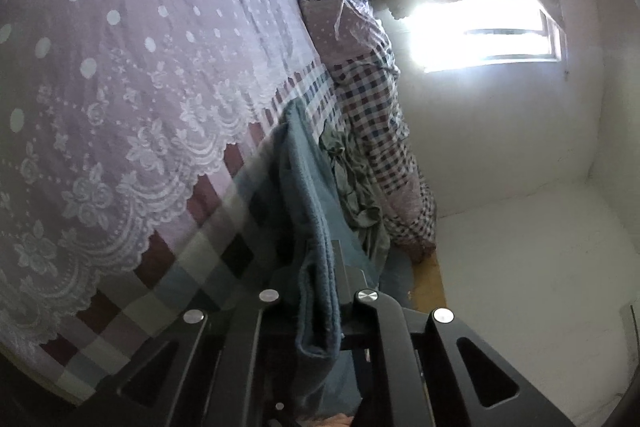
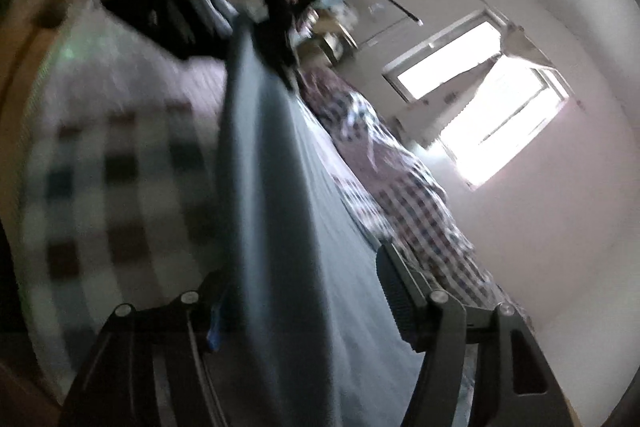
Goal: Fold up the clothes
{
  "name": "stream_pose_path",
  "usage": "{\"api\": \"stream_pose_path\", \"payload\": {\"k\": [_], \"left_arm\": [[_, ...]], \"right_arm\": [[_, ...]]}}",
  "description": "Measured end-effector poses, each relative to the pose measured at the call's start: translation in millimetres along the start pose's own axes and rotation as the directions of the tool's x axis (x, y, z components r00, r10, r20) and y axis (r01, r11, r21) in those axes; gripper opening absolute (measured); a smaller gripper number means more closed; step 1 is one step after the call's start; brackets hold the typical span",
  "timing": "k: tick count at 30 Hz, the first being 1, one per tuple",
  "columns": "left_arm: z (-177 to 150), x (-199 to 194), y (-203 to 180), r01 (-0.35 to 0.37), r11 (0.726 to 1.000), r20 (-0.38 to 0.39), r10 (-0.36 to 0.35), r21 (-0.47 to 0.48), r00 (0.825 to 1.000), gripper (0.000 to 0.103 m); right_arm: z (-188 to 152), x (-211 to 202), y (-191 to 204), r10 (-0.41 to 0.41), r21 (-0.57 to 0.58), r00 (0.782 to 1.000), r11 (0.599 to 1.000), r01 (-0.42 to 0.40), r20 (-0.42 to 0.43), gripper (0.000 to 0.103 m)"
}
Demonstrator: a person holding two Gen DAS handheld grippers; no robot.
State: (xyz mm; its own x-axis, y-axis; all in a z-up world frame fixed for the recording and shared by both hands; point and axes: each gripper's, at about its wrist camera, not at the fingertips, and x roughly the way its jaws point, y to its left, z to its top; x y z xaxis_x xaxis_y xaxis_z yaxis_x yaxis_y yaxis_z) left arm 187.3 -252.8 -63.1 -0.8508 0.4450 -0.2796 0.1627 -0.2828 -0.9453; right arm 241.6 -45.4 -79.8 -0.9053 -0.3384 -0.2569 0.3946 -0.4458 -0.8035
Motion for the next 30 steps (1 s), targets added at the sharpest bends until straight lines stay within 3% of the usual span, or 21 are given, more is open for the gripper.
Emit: {"api": "stream_pose_path", "payload": {"k": [7, 18, 24, 30], "left_arm": [[0.3, -4.9, -6.8, 0.008, 1.000, 0.020, -0.008, -0.015, 1.000, 0.007], [1.2, -2.8, -18.7, -0.008, 1.000, 0.072, 0.009, -0.023, 0.997, 0.007], [5.2, -5.6, -20.6, 0.004, 0.999, 0.103, 0.001, -0.052, 0.995, 0.006], [7.3, -4.4, -23.6, 0.001, 0.999, 0.120, 0.006, -0.054, 0.993, 0.006]], "right_arm": [[-55.7, -1.8, -31.8, -0.105, -0.011, 0.987, 0.994, 0.104, -0.118, 0.067], [-139.7, -39.6, -75.9, -0.178, -0.064, 0.956, 0.984, 0.167, -0.235, 0.067], [-190.7, -54.3, -106.9, -0.218, -0.068, 0.914, 0.976, 0.207, -0.343, 0.067], [-238.5, -68.1, -128.0, -0.280, -0.142, 0.861, 0.960, 0.243, -0.425, 0.067]]}}
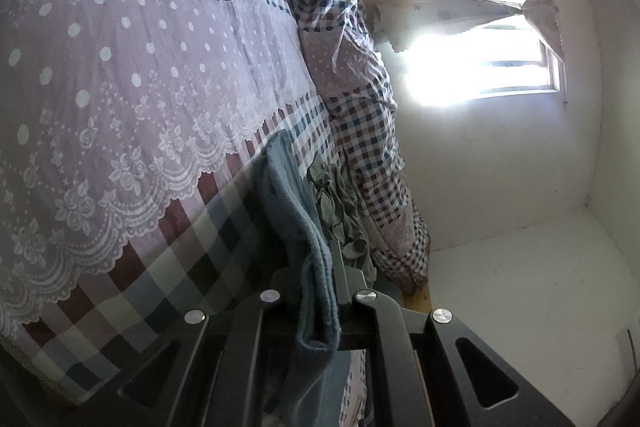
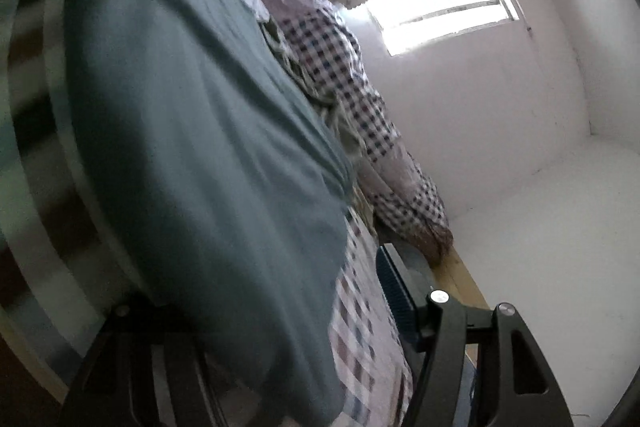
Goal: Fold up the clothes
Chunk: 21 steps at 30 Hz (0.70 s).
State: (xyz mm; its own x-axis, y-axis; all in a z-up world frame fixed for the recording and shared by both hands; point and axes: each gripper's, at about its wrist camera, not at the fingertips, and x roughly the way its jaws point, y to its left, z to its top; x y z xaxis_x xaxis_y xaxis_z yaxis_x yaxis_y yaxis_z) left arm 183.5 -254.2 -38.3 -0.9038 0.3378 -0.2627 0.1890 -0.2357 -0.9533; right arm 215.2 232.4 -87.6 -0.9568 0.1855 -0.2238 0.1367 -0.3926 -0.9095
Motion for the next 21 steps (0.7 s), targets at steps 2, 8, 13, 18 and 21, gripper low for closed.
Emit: {"api": "stream_pose_path", "payload": {"k": [2, 8, 13, 18, 21], "left_arm": [[-0.9, 1.2, 0.1, -0.001, 1.000, 0.001, 0.001, -0.005, 1.000, 0.006], [-1.9, 3.3, -2.0, -0.015, 1.000, 0.008, 0.015, 0.005, 1.000, 0.006], [-3.0, 4.6, -3.6, -0.039, 0.999, 0.011, 0.039, 0.025, 0.999, 0.006], [-2.7, 5.6, -5.4, -0.058, 0.997, 0.006, 0.058, 0.051, 0.998, 0.006], [-2.4, 6.8, -6.9, -0.072, 0.995, 0.005, 0.071, 0.064, 0.997, 0.006]], "right_arm": [[-14.5, 6.6, -6.6, -0.015, -0.012, 0.999, 1.000, 0.014, -0.030, 0.067], [-32.5, 9.4, -5.5, -0.060, -0.094, 0.998, 0.994, 0.060, 0.002, 0.067], [-36.3, 8.4, -2.2, -0.063, -0.151, 0.997, 0.986, 0.070, 0.054, 0.057], [-29.3, 16.4, 7.2, -0.005, -0.212, 0.996, 0.977, 0.024, 0.088, 0.017], [-24.1, 16.4, 2.9, 0.032, -0.191, 0.996, 0.982, -0.015, 0.085, 0.010]]}}
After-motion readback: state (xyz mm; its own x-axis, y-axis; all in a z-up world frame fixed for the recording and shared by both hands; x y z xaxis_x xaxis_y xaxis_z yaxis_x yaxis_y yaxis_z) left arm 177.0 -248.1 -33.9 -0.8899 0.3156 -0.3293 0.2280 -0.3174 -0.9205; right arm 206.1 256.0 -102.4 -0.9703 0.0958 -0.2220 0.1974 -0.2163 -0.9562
